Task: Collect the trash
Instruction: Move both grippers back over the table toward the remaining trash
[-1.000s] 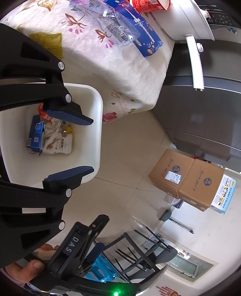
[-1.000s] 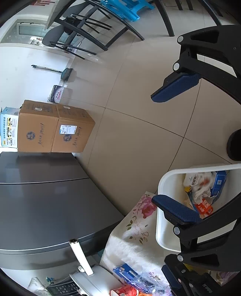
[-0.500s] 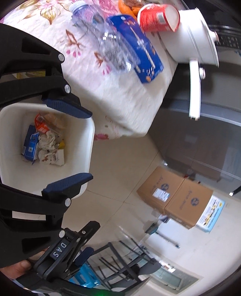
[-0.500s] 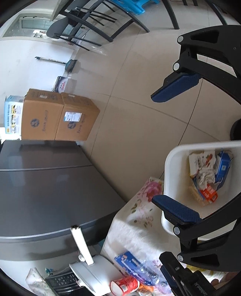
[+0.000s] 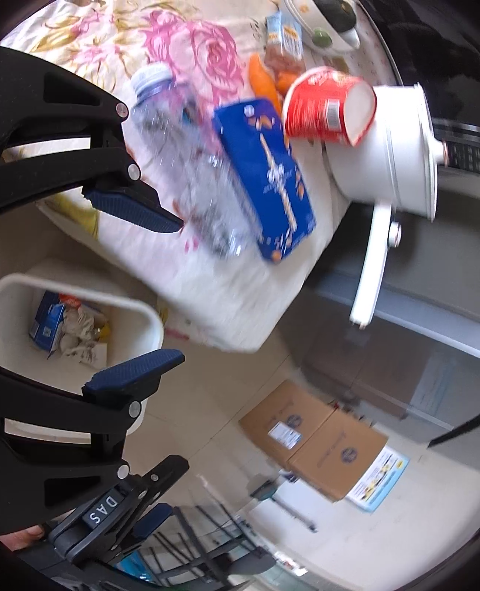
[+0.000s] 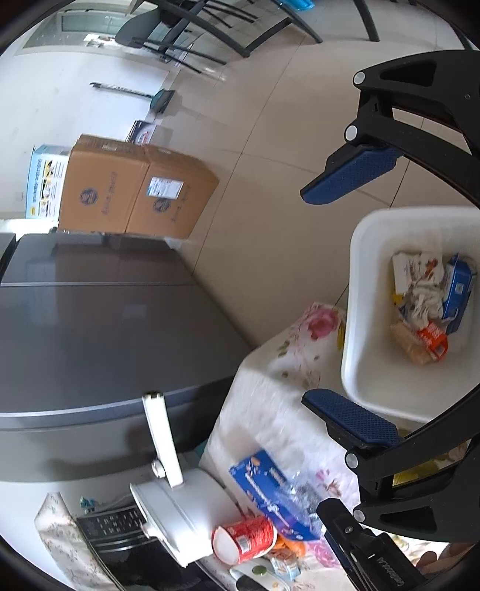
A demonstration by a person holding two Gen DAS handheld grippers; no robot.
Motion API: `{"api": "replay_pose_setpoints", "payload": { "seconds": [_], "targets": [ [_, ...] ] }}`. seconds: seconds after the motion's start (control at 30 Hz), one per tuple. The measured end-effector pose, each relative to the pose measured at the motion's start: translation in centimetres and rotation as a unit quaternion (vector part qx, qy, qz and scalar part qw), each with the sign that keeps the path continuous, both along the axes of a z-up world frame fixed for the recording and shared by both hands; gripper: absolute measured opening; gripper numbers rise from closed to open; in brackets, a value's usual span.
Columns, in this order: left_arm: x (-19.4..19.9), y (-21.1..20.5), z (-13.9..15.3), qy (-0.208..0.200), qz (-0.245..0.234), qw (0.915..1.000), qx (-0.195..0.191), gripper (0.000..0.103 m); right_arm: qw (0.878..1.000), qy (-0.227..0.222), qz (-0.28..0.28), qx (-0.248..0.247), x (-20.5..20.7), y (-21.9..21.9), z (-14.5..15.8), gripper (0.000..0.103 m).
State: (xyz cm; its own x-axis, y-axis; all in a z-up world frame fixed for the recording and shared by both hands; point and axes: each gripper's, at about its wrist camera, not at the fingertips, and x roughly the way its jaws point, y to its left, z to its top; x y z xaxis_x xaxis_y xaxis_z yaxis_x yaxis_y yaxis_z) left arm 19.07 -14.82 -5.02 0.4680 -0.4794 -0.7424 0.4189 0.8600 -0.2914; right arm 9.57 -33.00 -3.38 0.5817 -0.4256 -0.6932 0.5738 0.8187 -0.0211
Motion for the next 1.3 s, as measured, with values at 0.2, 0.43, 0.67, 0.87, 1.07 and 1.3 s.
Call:
{"api": "replay_pose_setpoints", "payload": {
  "seconds": [0.2,0.43,0.67,0.87,1.07,1.3],
  "targets": [
    [1.6,3.4,0.0,0.008,0.039,0.9992,-0.005,0.066,1.000,0.000,0.028,0.007,2.5,2.6,0.0,0.096],
    [3.2,7.2,0.3,0.012,0.080,0.9967,-0.012,0.066,0.998,-0.002,0.070,0.005,5.7,6.6,0.0,0.096],
    [5.4,11.4,0.7,0.020,0.130,0.9911,-0.019,0.067,0.996,-0.006,0.089,0.013,8.2,8.9,0.1,0.096],
    [7.7,14.8,0.2,0.032,0.178,0.9833,-0.025,0.067,0.992,-0.013,0.123,-0.007,11.3,11.9,0.6,0.096],
    [10.5,17.6,-0.8,0.051,0.223,0.9729,-0.038,0.067,0.988,-0.015,0.150,-0.023,14.3,14.6,0.5,0.096],
    [15.0,22.0,-3.3,0.064,0.310,0.9471,-0.053,0.067,0.983,-0.020,0.180,-0.040,18.0,16.9,0.7,0.096]
  ]
}}
